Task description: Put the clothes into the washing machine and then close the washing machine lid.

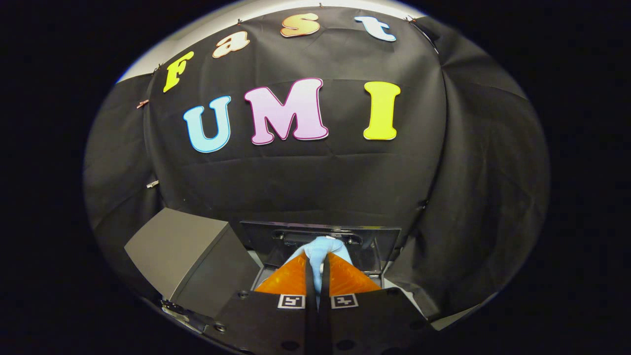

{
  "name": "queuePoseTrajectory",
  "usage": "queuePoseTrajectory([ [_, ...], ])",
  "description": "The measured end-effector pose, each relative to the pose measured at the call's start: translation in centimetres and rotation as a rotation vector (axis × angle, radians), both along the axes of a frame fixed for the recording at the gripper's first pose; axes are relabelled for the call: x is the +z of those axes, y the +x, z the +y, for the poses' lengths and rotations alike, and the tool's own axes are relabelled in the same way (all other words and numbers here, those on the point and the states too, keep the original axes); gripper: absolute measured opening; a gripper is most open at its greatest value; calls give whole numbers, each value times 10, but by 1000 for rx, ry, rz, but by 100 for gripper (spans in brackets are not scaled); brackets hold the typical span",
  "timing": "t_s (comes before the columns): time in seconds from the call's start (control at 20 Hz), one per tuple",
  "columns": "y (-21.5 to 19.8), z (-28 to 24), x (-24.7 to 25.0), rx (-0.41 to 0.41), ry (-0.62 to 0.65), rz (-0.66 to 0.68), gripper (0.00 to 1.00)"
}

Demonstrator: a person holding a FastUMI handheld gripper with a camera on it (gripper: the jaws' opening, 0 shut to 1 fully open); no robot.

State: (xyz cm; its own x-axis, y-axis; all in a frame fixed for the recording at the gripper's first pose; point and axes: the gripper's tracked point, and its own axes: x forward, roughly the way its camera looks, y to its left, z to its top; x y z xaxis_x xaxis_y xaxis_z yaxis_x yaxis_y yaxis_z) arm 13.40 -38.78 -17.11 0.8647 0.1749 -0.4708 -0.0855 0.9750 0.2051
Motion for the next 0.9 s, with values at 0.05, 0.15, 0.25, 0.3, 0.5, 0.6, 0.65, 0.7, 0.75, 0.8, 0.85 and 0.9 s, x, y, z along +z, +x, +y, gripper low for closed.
queuePoseTrajectory([
  [0.05, 1, 3, -3, 2, -3, 6, 4],
  [0.15, 5, 9, -13, 10, 1, 33, 4],
  [0.25, 9, 20, -29, 22, 11, 70, 4],
  [0.3, 10, 22, -40, 27, 5, 86, 4],
  [0.5, 11, 24, -91, 28, -37, 154, 5],
  [0.6, 10, 25, -119, 35, -53, 186, 4],
  [0.65, 9, 25, -132, 41, -61, 199, 4],
  [0.7, 8, 27, -147, 48, -66, 214, 4],
  [0.75, 7, 29, -161, 52, -67, 236, 4],
  [0.8, 4, 34, -176, 59, -55, 263, 5],
  [0.85, 2, 41, -192, 67, -47, 286, 4],
  [0.9, 0, 47, -209, 76, -53, 304, 4],
])
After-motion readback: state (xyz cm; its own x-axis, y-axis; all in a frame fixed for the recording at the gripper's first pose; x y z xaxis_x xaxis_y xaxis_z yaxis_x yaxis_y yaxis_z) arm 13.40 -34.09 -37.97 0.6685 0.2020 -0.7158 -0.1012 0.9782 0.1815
